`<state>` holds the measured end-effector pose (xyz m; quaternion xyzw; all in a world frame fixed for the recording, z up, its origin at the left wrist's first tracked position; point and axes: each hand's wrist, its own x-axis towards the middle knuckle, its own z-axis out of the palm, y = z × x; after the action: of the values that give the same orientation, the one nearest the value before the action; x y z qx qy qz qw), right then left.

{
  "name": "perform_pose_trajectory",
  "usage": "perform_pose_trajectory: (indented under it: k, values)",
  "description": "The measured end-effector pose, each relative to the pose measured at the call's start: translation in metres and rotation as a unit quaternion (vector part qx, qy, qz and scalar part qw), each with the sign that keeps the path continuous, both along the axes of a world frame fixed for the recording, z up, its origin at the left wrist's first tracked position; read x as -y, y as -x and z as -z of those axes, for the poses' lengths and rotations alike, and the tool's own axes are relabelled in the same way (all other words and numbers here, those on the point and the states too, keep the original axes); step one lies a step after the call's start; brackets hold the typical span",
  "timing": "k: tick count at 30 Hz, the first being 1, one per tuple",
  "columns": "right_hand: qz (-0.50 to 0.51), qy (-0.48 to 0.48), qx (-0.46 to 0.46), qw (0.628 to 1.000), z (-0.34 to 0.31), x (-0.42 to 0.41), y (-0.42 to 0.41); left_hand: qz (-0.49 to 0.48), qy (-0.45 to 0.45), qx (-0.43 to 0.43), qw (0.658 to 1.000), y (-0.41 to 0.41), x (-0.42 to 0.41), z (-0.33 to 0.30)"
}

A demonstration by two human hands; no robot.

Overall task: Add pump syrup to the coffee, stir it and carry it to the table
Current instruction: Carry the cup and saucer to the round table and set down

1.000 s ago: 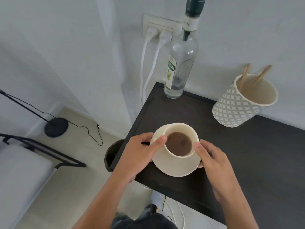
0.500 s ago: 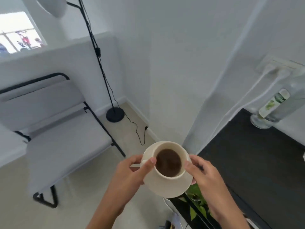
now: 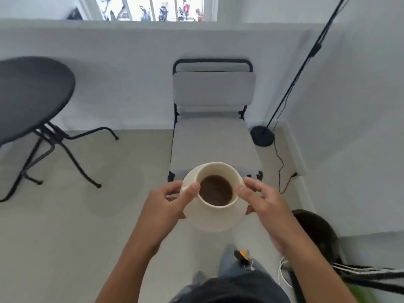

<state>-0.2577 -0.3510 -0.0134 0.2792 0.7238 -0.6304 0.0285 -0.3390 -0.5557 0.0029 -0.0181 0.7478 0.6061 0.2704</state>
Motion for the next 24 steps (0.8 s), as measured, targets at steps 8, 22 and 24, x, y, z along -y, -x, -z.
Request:
perform_pose_trajectory:
  k: [8,22,24]
  values:
    - [-0.165,0.019,0.006,0.986,0.031,0.103,0.178,-0.168,0.018,0.005,0.986,0.101,0.123,0.035]
    - [-0.338,0.03,0.037,0.94,0.049,0.282,0.462,-0.403,0.028,0.025,0.915,0.293,0.274,0.06]
    - [-0.348,0.025,0.039,0.937,0.056,0.311,0.492,-0.41,0.027,0.024,0.911,0.318,0.301,0.07]
